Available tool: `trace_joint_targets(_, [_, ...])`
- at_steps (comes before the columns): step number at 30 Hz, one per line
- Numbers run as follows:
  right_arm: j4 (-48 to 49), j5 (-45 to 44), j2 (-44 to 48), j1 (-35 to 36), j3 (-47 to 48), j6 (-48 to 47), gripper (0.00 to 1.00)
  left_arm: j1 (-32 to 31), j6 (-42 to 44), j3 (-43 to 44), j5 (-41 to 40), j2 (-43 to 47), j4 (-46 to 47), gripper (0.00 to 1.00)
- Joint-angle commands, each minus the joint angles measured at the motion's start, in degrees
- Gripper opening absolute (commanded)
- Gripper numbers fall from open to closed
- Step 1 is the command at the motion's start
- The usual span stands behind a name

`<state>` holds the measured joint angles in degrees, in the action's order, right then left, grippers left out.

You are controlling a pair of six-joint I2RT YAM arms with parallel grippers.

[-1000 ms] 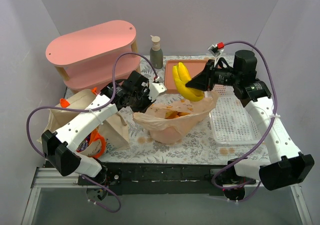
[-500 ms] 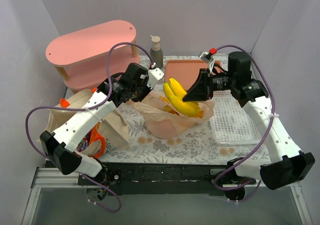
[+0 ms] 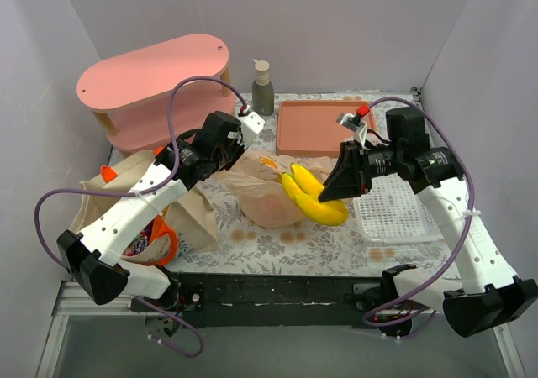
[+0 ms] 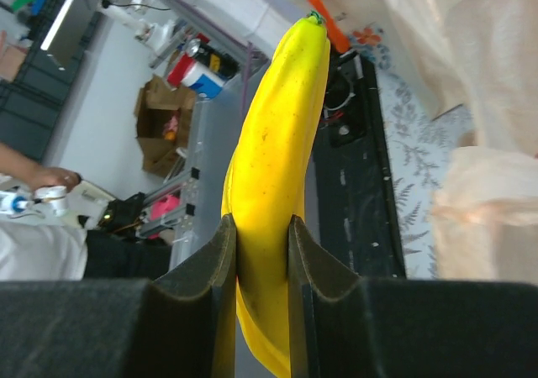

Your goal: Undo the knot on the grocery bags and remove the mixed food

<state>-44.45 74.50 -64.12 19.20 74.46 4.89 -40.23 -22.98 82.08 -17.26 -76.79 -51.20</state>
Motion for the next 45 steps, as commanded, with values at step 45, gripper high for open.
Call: trace_joint_targets(45, [4.19,-65.27,-1.8,-25.88,-7.65,3.55,0.01,0.5,-1.45,-2.19,13.47,1.21,-1.27,0.0])
